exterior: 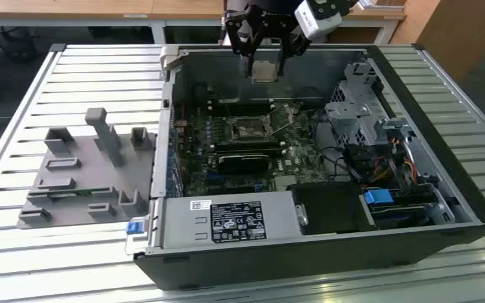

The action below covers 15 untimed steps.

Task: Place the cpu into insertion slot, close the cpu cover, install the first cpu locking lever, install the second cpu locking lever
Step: 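Place the cpu into insertion slot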

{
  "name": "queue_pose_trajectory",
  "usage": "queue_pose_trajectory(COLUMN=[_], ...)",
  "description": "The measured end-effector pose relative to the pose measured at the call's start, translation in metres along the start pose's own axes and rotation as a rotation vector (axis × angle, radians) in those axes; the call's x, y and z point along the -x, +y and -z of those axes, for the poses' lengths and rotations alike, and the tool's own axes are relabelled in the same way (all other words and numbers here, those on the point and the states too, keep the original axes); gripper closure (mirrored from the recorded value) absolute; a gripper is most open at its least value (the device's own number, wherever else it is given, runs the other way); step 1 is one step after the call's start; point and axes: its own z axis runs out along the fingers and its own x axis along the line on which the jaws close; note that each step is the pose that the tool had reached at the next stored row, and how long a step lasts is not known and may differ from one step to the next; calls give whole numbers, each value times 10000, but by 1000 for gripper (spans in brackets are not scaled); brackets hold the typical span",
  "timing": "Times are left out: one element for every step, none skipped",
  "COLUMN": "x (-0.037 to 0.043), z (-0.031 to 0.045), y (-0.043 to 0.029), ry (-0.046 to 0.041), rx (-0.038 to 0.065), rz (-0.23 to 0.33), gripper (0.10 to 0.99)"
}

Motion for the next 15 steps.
queue_pose_trajectory(x=[0,0,0,0,0,0,0,0,0,0,0,0,0,0,0], z=[0,0,0,0,0,0,0,0,0,0,-1,-1,-1,-2,-3], y=[0,0,0,0,0,0,0,0,0,0,0,0,0,0,0], ry=[0,0,0,0,0,0,0,-2,-4,-7,-10,-14,-19,-24,-30], rx=[0,0,1,0,0,0,0,0,1,2,1,1,2,3,5], rz=[0,0,0,0,0,-1,-8,-18,-37,-70,-114,-162,-219,-282,-341], gripper=[545,545,545,545,545,545,545,545,545,545,545,545,545,545,545])
